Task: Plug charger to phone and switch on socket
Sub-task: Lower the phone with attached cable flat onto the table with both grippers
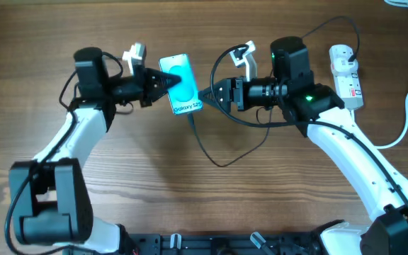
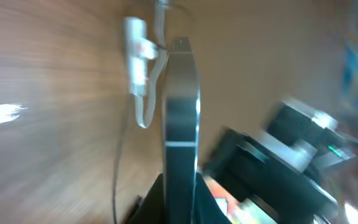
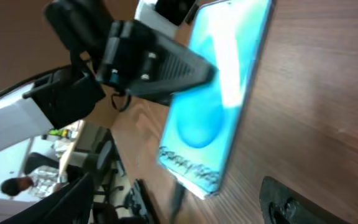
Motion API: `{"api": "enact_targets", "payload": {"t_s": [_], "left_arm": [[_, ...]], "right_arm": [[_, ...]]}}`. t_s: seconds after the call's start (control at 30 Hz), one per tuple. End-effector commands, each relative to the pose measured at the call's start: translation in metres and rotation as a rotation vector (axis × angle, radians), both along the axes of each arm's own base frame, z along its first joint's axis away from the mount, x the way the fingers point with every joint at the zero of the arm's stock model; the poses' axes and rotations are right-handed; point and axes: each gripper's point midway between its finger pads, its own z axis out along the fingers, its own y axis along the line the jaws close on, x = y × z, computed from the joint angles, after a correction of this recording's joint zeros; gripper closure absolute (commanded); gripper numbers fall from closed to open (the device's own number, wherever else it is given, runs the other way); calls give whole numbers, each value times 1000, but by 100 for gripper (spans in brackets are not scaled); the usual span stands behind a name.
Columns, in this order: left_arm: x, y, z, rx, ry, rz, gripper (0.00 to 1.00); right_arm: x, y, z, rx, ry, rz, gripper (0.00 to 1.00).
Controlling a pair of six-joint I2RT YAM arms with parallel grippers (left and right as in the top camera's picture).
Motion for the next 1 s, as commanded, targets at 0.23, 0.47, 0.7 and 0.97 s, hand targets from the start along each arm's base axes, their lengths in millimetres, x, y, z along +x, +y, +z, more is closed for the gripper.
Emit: {"api": "enact_targets", "payload": {"t_s": [0.23,0.47,0.7,0.97], "left_arm": [[18,36,-137,801,40,303,96],[13,25,-182,947,69,278,96],[11,26,-190,954,85,270,89],[5,27,-193,966,110,253,78]], "right_arm": [[31,-49,-51,-370,-94,-216,10],[32,-62,-62,-448,-73,-261,10],[29,-63,-64,-454,-60,-258,10],[25,-64,-68,-467,-37,-252,10]]}}
